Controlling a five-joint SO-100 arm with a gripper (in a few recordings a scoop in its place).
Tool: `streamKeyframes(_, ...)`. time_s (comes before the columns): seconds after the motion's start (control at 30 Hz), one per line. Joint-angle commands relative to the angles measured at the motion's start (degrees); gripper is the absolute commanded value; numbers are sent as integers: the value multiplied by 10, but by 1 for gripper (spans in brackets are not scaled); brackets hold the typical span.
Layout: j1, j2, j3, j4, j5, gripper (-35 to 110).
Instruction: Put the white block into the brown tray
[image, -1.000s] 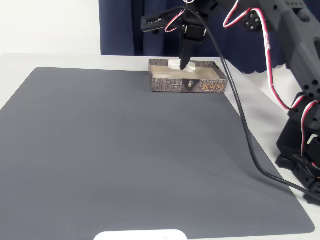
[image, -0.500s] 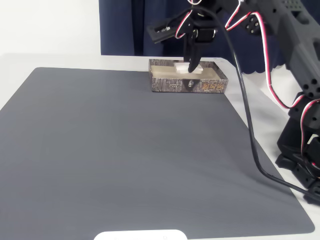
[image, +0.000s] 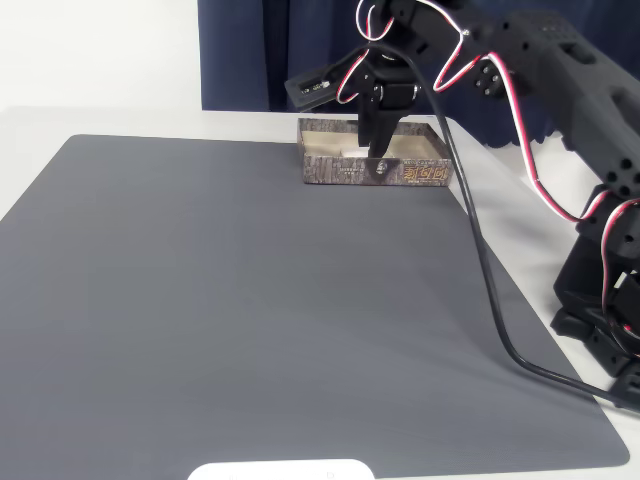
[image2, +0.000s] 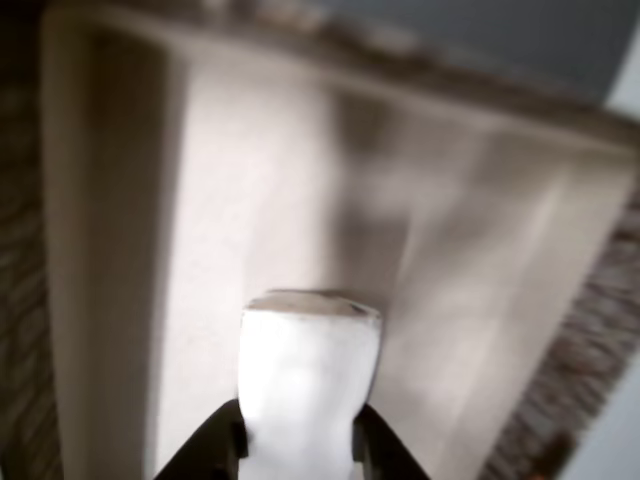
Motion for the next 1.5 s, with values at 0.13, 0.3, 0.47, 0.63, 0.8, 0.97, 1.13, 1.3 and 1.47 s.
streamKeyframes(0.13, -5, 4, -34, -11, 26, 15)
streamKeyframes(0.3, -2, 4, -34, -11, 31, 23)
streamKeyframes(0.47, -1, 1, -34, -11, 28, 27)
streamKeyframes(0.63, 4, 4, -41, -11, 23, 29)
streamKeyframes(0.8, 3, 4, -49, -7, -2, 32)
streamKeyframes(0.97, 0, 4, -52, -4, -5, 33)
streamKeyframes(1.13, -7, 9, -65, -4, -2, 34)
streamKeyframes(1.3, -22, 28, -65, 4, 22, 26)
streamKeyframes(1.47, -43, 61, -33, 34, 131, 8)
